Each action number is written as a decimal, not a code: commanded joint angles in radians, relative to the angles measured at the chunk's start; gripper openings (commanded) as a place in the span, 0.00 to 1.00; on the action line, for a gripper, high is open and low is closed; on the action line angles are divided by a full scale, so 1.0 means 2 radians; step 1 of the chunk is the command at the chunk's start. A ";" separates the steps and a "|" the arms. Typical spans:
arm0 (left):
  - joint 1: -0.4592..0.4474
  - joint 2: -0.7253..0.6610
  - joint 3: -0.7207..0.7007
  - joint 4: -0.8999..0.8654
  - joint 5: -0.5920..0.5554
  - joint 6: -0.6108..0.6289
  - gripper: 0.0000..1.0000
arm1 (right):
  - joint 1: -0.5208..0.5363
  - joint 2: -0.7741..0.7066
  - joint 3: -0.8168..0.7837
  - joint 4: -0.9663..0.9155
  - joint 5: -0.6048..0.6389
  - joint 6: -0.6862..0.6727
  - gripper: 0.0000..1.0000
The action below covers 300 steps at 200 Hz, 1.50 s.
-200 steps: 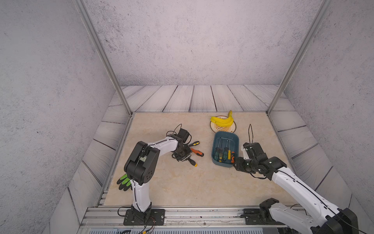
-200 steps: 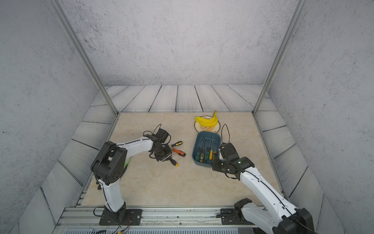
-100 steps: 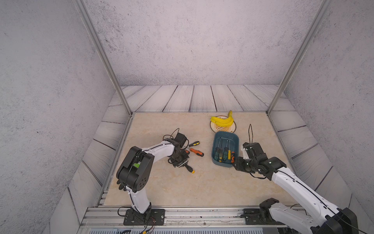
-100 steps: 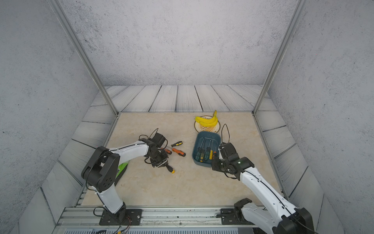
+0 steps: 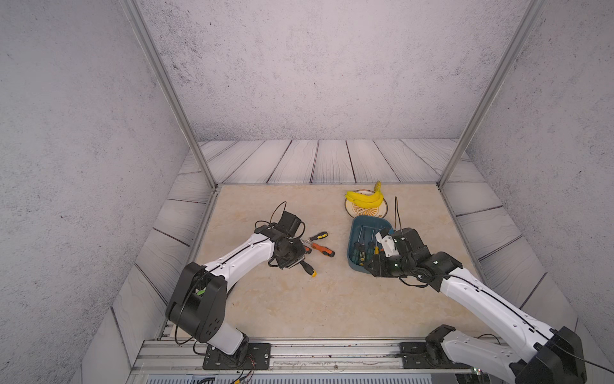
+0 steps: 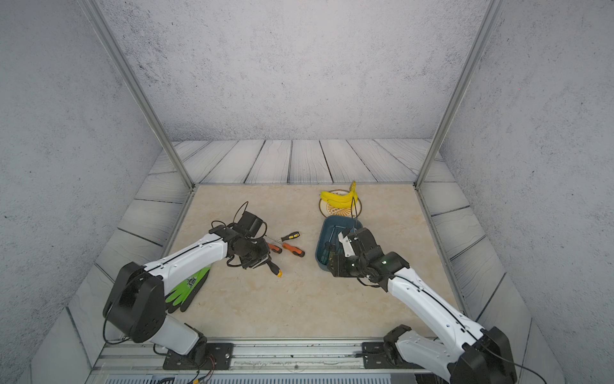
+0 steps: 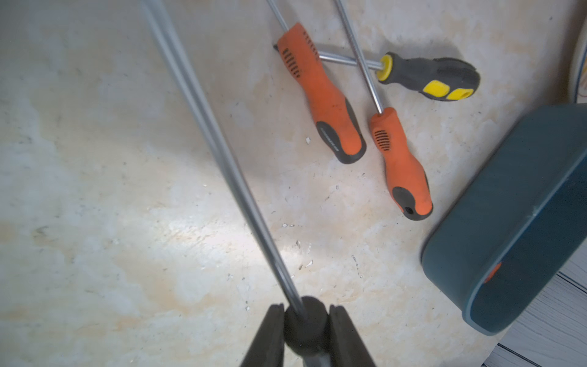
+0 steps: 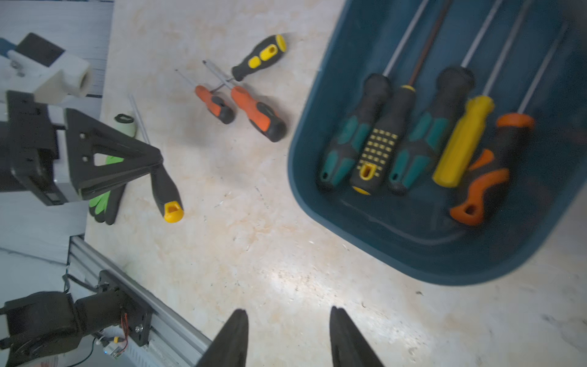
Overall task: Put the screwdriver on the desktop into the storage box
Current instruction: Pick up the screwdriver from the center of the board.
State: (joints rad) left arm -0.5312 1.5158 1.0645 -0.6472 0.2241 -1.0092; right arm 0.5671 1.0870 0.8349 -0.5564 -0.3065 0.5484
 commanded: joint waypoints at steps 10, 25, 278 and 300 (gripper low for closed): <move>-0.014 -0.039 0.015 -0.012 -0.019 0.023 0.00 | 0.027 0.029 0.033 0.037 -0.053 -0.014 0.48; -0.026 -0.055 0.018 -0.004 -0.022 0.031 0.00 | 0.041 0.044 0.043 0.053 -0.073 -0.011 0.48; -0.116 -0.103 0.037 0.061 -0.015 0.039 0.03 | 0.107 0.165 0.117 0.088 -0.101 0.012 0.14; -0.116 -0.106 0.040 0.057 -0.023 0.041 0.30 | 0.106 0.162 0.116 0.085 -0.092 0.014 0.12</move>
State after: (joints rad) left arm -0.7597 1.3357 1.1046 -0.5350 0.1978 -0.9413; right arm 0.7761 1.4101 1.0447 -0.3622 -0.5331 0.5758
